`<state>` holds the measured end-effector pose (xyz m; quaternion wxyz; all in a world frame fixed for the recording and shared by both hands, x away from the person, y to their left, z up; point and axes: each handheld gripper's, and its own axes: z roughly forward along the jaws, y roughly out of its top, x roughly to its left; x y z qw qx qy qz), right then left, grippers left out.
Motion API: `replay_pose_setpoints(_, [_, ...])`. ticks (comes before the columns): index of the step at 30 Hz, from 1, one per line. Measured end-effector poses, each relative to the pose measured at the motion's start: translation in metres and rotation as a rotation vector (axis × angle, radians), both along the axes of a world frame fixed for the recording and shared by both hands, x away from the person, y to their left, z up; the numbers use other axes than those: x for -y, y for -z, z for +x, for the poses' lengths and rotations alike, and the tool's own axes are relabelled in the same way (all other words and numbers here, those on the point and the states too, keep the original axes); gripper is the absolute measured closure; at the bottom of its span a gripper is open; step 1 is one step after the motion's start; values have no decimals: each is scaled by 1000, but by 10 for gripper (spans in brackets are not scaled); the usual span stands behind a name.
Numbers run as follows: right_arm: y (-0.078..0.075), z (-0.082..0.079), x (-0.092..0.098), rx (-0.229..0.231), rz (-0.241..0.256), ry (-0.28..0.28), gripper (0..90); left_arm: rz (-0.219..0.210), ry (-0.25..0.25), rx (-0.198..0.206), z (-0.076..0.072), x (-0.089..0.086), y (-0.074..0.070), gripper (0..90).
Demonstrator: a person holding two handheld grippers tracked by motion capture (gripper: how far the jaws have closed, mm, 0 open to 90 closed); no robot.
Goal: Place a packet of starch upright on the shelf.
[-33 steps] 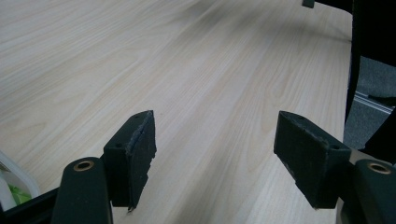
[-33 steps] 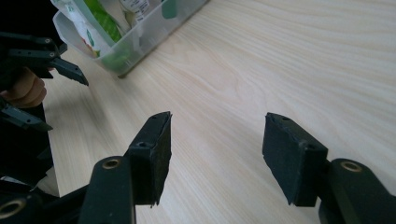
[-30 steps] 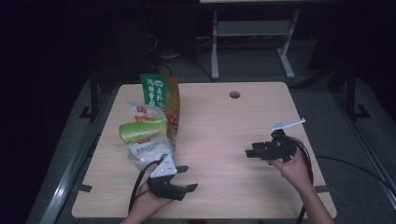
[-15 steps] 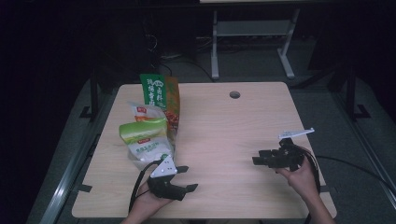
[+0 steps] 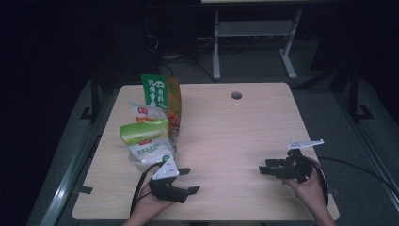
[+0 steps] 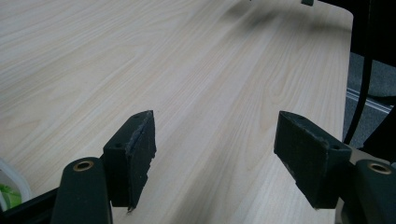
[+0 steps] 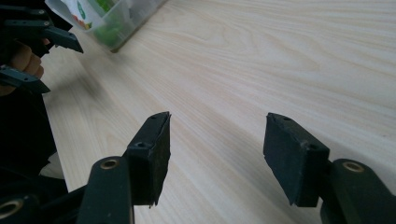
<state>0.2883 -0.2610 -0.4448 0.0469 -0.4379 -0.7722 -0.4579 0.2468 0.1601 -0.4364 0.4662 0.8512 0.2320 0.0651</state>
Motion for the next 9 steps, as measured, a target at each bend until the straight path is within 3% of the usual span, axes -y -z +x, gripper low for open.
replay_pose_setpoints(9, [-1, -14, 0, 40, 1, 10, 400, 4, 3, -10, 0, 2, 2, 291])
